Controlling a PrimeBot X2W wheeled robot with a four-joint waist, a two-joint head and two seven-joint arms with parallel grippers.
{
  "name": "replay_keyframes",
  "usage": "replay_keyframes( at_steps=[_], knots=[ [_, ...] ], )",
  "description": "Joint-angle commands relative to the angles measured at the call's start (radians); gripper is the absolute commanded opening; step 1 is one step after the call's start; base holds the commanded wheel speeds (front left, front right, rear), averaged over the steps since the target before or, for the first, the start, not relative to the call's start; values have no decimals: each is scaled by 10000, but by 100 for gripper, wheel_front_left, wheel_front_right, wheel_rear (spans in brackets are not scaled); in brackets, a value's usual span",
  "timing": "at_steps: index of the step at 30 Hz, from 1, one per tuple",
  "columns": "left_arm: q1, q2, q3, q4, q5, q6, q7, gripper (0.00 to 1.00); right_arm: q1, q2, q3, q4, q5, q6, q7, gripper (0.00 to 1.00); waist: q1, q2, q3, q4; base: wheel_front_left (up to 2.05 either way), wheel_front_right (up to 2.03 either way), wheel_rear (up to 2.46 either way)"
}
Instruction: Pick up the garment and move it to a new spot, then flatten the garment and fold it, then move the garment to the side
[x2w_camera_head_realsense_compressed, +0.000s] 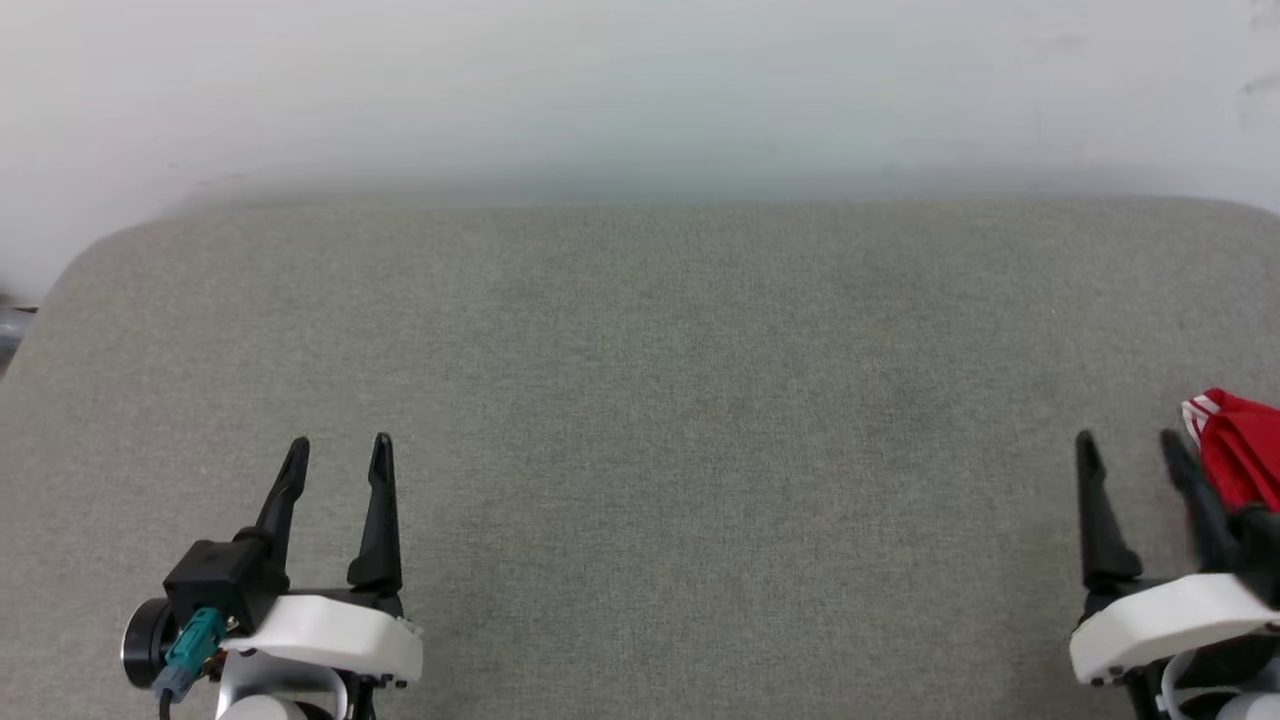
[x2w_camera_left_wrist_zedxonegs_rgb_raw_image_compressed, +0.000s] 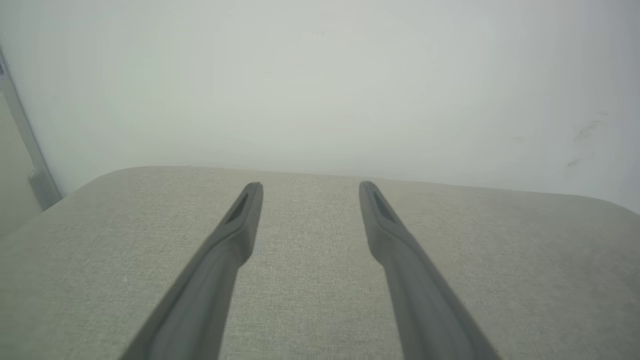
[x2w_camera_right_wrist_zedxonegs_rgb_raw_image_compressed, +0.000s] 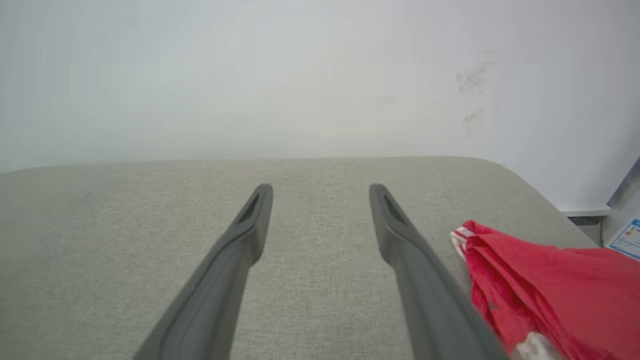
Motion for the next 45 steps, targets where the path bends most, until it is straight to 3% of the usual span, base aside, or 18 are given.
replay_keyframes(
  at_steps=[1,16,36,37,40,45],
  knots=[
    [138,23,42,34,65,-21,-44,100,243,27,94,-134,132,-11,66,100,2,0,-171,77,0,0,0],
    [1201,68,-144,213,87,-55,-20,100,2146,30,494,-1512,617,-10,684,100,2,0,-1086,-33,0,0,0],
    [716,60,-306,598,-112,-276,6,100,1994,32,554,-1410,587,-10,665,100,2,0,-1120,14,0,0,0],
    [779,27,-322,623,-129,-261,33,0,2087,15,571,-1362,568,0,683,0,2,0,-1115,18,0,0,0],
    [865,-60,-307,809,-318,-286,100,0,2102,23,580,-1091,773,-2,706,0,2,0,-1111,18,0,0,0],
    [717,-234,-5,909,-1506,-464,466,0,1807,23,584,-743,2206,-2,797,0,2,0,-1087,14,0,0,0]
  ],
)
